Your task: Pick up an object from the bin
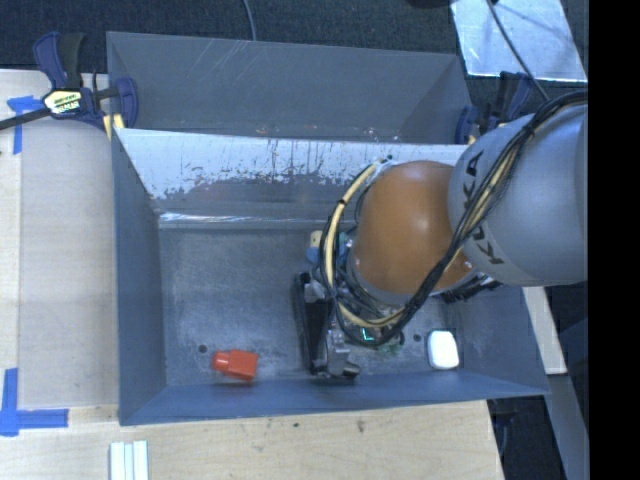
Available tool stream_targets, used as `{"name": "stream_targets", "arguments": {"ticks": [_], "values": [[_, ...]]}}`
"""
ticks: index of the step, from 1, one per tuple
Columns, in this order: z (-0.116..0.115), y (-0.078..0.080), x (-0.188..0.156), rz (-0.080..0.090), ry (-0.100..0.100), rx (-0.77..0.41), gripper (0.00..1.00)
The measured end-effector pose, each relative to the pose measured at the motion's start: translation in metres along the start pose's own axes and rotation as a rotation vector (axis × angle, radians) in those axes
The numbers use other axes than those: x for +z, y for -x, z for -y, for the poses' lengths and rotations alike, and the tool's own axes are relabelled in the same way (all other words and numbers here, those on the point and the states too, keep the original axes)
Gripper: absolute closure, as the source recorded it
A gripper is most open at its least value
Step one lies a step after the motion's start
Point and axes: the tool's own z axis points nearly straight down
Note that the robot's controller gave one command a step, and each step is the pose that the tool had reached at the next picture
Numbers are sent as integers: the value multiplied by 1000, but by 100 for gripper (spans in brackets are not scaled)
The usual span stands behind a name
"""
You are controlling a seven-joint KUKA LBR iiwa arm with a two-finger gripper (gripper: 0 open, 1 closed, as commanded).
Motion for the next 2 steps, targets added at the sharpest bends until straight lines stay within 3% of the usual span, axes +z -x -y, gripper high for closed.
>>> {"name": "stream_targets", "arguments": {"ticks": [1,2], "values": [[12,7,48,19,3,-389,0],[6,12,26,15,-2,-801,0]]}}
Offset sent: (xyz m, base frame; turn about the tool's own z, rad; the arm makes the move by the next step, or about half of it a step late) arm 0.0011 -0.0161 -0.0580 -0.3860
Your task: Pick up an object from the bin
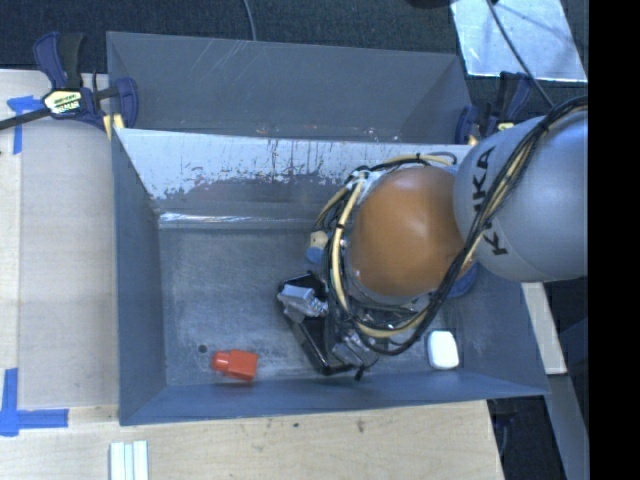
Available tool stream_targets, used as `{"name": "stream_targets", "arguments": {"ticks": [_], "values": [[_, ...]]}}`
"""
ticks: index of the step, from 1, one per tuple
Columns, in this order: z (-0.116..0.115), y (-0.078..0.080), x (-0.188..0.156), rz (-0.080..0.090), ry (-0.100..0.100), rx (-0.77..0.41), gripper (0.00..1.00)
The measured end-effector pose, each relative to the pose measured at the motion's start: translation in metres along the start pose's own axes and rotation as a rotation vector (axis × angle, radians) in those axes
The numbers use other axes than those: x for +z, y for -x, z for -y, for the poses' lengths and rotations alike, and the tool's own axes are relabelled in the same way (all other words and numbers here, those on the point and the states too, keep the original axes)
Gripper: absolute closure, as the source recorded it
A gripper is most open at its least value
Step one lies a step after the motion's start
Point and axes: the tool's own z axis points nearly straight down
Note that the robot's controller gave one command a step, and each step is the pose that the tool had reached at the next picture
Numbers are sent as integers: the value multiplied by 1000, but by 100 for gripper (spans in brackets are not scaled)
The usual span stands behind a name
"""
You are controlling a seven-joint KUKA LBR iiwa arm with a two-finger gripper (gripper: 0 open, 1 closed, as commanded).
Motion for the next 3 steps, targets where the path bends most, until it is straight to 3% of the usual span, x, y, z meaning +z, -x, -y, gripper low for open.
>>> {"name": "stream_targets", "arguments": {"ticks": [1,2,3], "values": [[15,30,-2,-3,5,-681,0],[3,7,33,-5,14,-1414,0],[3,7,33,-7,19,-1411,0]]}}
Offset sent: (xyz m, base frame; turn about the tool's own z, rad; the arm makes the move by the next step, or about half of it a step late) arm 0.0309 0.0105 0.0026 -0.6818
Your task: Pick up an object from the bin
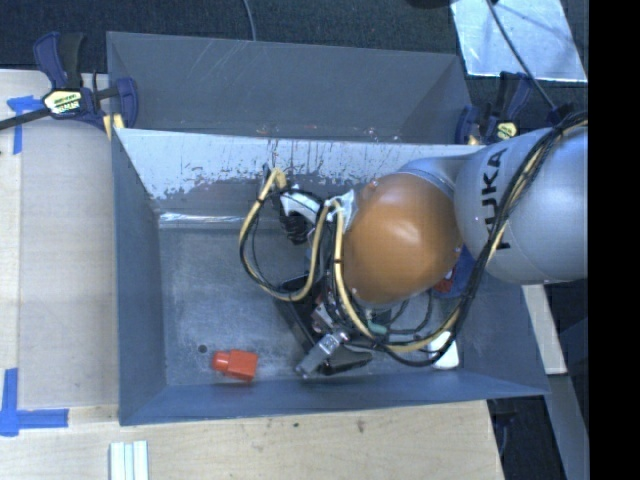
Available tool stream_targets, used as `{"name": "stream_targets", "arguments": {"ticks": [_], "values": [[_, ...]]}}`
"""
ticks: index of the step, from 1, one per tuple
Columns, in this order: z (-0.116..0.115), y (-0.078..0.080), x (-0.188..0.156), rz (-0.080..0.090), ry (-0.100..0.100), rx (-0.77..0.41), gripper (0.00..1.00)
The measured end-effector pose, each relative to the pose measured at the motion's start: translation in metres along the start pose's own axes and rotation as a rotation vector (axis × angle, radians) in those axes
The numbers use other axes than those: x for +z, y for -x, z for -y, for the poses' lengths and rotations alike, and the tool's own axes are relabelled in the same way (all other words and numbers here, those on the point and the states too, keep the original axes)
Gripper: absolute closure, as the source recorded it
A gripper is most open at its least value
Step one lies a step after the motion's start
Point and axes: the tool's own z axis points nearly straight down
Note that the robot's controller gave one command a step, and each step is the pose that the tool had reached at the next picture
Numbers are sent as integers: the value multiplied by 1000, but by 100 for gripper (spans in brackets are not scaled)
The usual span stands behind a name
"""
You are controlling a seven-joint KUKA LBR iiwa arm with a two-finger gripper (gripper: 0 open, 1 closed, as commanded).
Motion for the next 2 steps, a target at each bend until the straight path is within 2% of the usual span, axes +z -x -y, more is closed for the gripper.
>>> {"name": "stream_targets", "arguments": {"ticks": [1,2], "values": [[0,1,0,1,3,0,100],[-1,1,-76,-3,-10,3,100]]}}
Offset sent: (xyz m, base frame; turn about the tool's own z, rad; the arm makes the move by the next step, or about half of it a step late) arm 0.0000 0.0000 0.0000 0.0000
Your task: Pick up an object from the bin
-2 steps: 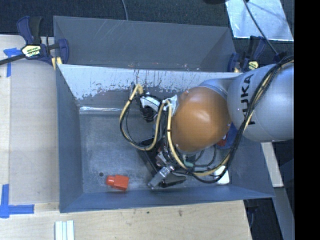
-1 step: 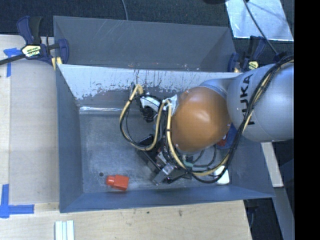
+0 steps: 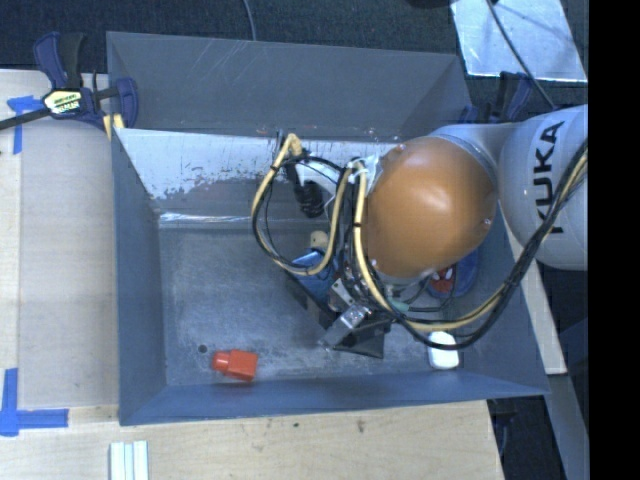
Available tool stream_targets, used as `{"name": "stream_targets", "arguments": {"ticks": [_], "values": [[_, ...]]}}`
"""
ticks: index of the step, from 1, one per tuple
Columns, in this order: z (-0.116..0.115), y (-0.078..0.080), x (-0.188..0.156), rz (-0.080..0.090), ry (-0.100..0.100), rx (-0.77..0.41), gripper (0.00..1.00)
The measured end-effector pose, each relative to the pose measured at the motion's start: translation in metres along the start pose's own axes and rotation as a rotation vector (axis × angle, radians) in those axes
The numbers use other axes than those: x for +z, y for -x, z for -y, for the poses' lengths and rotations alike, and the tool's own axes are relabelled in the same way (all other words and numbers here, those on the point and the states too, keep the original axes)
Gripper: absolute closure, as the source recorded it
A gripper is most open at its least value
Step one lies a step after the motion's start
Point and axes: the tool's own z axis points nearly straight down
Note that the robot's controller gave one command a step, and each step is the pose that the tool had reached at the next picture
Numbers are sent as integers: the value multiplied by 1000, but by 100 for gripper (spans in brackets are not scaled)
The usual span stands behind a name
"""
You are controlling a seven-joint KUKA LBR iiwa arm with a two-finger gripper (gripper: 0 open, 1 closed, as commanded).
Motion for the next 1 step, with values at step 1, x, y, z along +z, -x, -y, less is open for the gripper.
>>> {"name": "stream_targets", "arguments": {"ticks": [1], "values": [[-1,0,-51,2,2,3,100]]}}
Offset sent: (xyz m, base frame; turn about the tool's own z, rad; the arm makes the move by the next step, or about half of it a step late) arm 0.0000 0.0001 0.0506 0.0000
